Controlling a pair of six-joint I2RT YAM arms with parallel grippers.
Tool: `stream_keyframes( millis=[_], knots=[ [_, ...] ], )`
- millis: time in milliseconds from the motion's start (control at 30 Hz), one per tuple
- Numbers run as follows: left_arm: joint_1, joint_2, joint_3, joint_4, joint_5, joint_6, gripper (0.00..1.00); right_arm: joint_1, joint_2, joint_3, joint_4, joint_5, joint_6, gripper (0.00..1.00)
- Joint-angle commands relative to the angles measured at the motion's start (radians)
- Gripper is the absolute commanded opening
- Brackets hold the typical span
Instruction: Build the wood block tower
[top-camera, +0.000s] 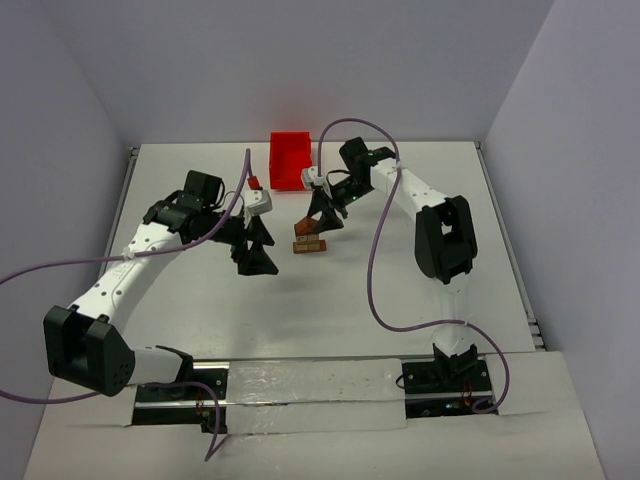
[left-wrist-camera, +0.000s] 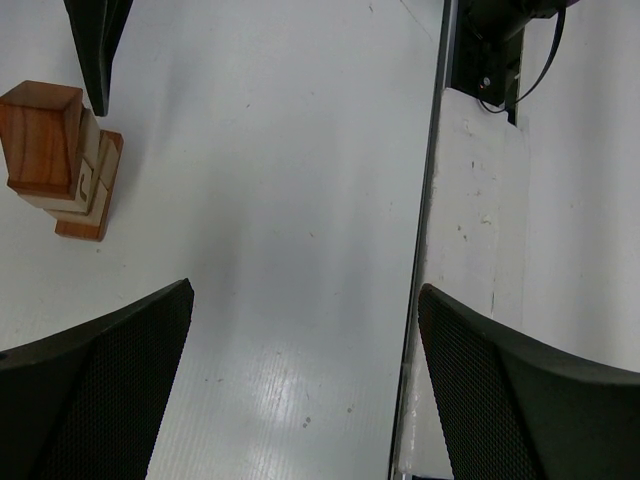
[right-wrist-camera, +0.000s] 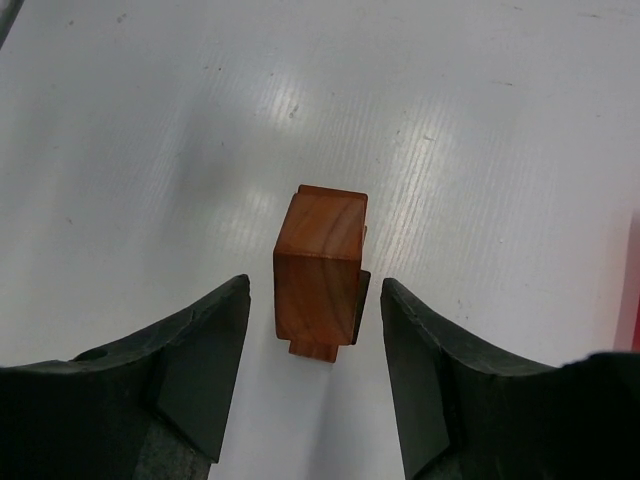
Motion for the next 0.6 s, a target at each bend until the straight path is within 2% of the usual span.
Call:
stream_keyframes(
  millis=[0,67,100,267,400,467,567],
  knots=[
    [-0.007,0.005,0.048,0.046,-0.001,-0.032,0.99,0.01,-0.005,0.045,0.023,-0.023,0.005,0.65],
    [-0.007,0.005,0.051,0.052,-0.003,-0.041,0.99,0.01,-0.018,0.046,0.022,-0.028,0.009,0.71],
    [-0.007,0.004,0.051,0.056,-0.005,-0.044,0.99,0.01,-0.024,0.046,0.022,-0.029,0.013,0.78],
    [-0.003,-0.006,0.039,0.117,-0.009,-0.097,0.99,0.006,-0.107,0.052,0.017,-0.036,0.055,0.99],
    [0.021,-0.008,0.037,0.21,-0.05,-0.204,0.99,-0.012,-0.219,0.049,0.019,-0.034,0.124,1.0],
    [0.035,0.011,0.072,0.239,-0.125,-0.294,0.99,-0.033,-0.252,0.051,0.019,-0.031,0.179,1.0],
    [0.086,0.061,0.146,0.232,-0.138,-0.391,0.99,-0.088,-0.345,0.028,0.027,-0.033,0.248,1.0]
  ],
)
